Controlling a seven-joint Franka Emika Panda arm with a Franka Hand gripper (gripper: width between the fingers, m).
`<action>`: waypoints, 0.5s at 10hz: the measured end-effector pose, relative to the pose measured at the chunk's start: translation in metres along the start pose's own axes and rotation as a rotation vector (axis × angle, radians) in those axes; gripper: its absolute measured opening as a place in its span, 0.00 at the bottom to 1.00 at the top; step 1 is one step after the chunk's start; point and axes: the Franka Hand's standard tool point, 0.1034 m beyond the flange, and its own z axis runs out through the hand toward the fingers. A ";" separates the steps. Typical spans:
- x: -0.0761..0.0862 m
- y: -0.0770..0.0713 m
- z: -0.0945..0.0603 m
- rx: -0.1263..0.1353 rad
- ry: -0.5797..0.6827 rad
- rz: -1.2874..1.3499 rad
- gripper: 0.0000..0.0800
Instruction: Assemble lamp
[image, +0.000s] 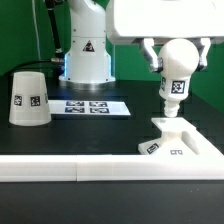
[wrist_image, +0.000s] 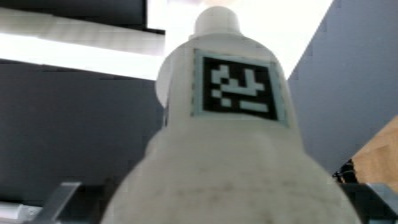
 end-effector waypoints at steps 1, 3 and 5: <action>0.000 0.000 0.003 0.001 -0.002 0.001 0.72; -0.005 0.000 0.006 0.001 -0.010 0.001 0.72; -0.009 -0.003 0.011 0.005 -0.019 0.000 0.72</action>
Offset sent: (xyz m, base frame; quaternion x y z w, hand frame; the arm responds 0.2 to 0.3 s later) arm -0.0018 0.0031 -0.0096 -0.0019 0.0094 -0.0027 1.0000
